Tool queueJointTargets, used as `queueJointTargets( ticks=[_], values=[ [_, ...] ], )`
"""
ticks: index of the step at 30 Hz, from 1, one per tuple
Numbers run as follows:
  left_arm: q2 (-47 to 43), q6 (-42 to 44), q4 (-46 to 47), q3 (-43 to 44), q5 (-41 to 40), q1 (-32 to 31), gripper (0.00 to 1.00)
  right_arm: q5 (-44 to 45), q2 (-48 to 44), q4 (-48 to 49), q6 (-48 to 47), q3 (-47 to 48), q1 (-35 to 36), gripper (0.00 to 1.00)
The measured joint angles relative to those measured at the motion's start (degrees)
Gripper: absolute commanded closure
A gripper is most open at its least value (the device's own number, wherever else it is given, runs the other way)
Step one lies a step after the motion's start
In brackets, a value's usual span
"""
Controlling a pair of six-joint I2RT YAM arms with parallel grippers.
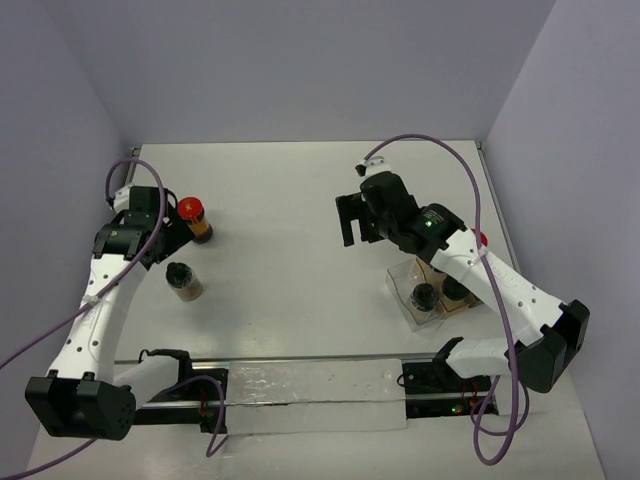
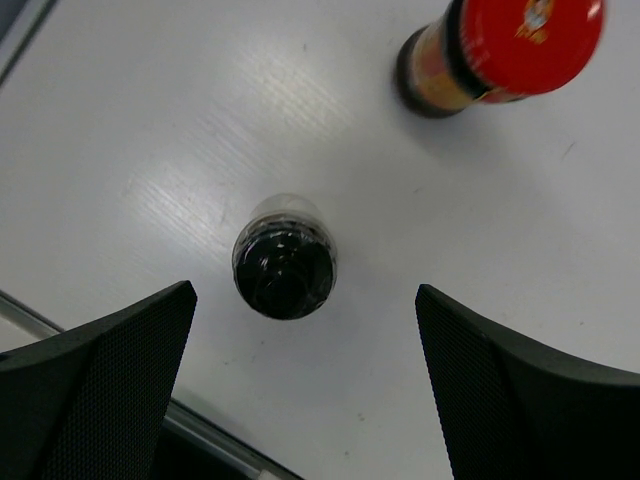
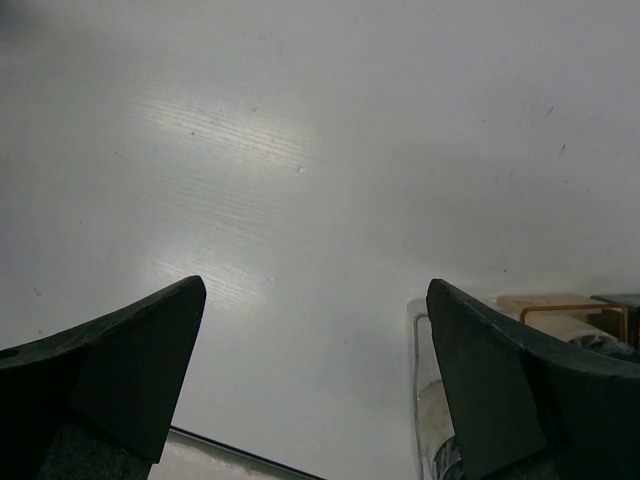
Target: Organize the condiment bottles
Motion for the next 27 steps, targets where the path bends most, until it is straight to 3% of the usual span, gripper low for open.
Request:
queueJointTargets(
  ticks=[7,15,27],
  values=[
    [1.17,-4.82,0.86,-7.52,1.94,0.00,0.00,0.02,-0.26,0.77,0.00,-0.14,0.01,0.00],
    [4.17,-8.10,4.54,-10.50,1.89,0.00,0.00,0.04,-1.58,1.04,0.00,-0.88,0.02,0.00],
    [4.66,-9.81,7.60,-13.75,1.29,0.00,0.11,0.04,-1.81,1.49,0.00,-1.90,0.02,0.00]
  ],
)
